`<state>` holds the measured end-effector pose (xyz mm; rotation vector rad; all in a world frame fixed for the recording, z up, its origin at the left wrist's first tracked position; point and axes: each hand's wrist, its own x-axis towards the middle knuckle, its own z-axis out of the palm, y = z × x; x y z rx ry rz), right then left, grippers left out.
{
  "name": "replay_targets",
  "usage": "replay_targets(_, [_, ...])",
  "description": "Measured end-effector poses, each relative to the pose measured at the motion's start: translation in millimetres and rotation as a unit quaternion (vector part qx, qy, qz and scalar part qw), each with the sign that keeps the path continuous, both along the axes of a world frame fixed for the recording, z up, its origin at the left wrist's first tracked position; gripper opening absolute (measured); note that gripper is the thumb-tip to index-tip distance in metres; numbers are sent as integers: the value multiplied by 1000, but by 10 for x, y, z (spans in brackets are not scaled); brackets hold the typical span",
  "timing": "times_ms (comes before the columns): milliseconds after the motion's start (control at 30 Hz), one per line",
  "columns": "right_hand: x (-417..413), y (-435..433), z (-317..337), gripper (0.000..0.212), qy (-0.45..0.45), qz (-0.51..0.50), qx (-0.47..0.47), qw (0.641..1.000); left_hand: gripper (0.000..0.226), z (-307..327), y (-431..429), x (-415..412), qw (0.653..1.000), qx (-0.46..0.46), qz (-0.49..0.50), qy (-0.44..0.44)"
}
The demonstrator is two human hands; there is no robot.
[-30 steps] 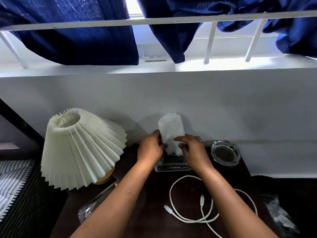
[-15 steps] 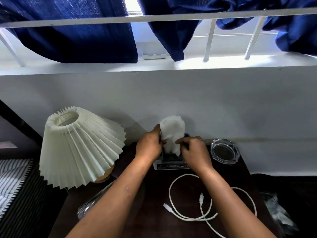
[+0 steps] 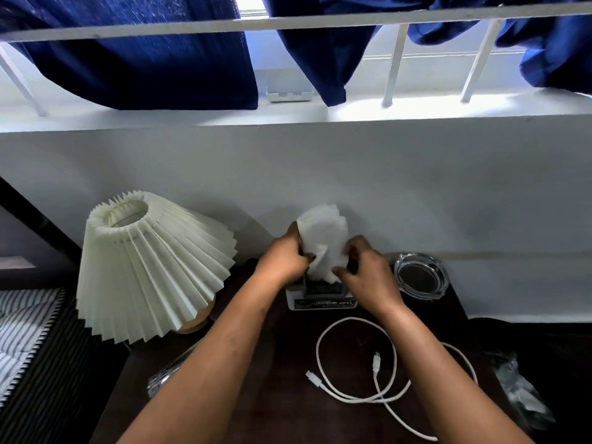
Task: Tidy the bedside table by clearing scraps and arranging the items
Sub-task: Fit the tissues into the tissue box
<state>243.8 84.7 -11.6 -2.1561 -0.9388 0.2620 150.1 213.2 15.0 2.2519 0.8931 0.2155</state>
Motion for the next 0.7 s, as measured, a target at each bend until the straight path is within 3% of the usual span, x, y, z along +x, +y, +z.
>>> replay_targets(67, [0, 24, 52, 45, 62, -3, 49, 997, 54, 40, 22, 9, 998, -41, -7, -38])
replay_targets(167, [35, 75, 147, 57, 66, -7, 69, 995, 42, 90, 49, 6, 997, -25, -13, -74])
replay_targets(333, [64, 156, 257, 22, 47, -9, 56, 997, 25, 76, 39, -2, 979, -28, 21, -202])
replay_targets(433, [77, 178, 291, 20, 35, -8, 48, 998, 20, 88, 44, -8, 972, -28, 51, -228])
replay_targets(567, [65, 152, 289, 23, 82, 5, 37, 996, 35, -3, 20, -36, 988, -32, 21, -148])
replay_targets(700, [27, 135, 192, 34, 54, 38, -34, 997, 41, -202, -24, -88, 999, 10, -12, -31])
